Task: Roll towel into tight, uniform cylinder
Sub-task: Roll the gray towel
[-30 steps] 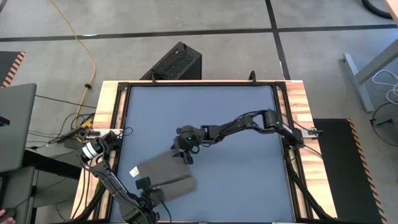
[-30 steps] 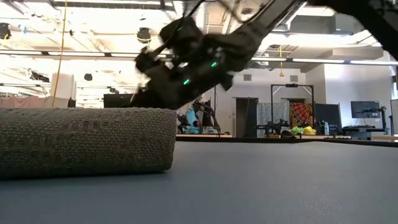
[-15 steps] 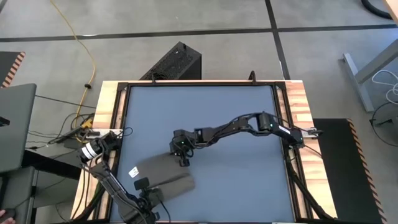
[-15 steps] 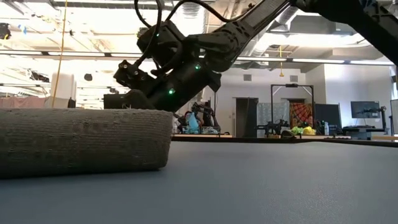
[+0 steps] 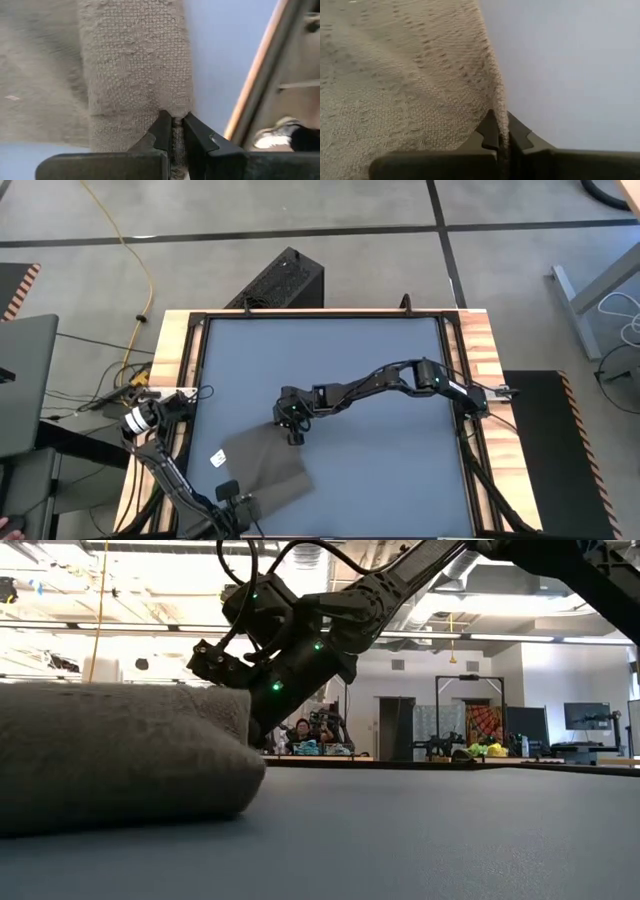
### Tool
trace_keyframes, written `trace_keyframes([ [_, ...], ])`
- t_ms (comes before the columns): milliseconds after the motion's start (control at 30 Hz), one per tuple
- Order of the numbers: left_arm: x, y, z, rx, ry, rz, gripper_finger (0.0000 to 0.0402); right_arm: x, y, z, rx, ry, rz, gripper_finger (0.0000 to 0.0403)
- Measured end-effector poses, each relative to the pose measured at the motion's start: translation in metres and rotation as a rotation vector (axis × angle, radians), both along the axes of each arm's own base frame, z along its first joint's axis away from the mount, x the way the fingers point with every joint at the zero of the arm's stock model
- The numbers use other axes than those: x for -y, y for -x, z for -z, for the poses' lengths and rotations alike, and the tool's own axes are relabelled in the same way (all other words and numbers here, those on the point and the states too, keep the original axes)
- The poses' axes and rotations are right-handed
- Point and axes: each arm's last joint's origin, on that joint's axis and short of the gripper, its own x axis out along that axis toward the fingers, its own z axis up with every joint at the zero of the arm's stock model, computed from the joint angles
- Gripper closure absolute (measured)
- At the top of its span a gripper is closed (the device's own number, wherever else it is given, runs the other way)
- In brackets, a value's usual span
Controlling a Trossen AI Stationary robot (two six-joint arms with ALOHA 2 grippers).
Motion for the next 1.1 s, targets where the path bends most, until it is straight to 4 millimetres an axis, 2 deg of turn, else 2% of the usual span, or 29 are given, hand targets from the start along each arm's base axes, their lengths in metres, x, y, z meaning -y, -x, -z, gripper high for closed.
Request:
trace_keyframes([
  [167,0.010,-0.002,-0.002,0.060,0.080,0.035,0.0390,0.001,0.001,0.002,-0.014,0.019,0.036,0.0371],
  [300,0.005,0.003,0.001,0.012,0.049,-0.024,0.0390,0.000,0.001,0.003,-0.012,-0.014,0.005,0.0371],
  [400,-0.001,0.005,0.006,-0.027,0.029,-0.034,0.0390,-0.004,0.002,-0.001,-0.013,-0.032,-0.014,0.0354],
  [600,-0.008,0.002,0.013,-0.086,0.063,-0.033,0.0390,-0.015,0.013,-0.028,-0.057,-0.045,-0.038,0.0283],
  [833,-0.011,0.000,0.007,-0.072,0.063,0.014,0.0390,-0.028,0.030,-0.068,-0.099,-0.024,-0.148,0.0199],
  [967,-0.015,0.000,-0.001,-0.049,0.052,0.039,0.0395,-0.038,0.041,-0.072,-0.082,-0.028,-0.175,0.0186],
  [1100,-0.017,0.000,-0.006,-0.032,0.040,0.069,0.0397,-0.065,0.069,-0.074,0.002,-0.051,-0.253,0.0192],
])
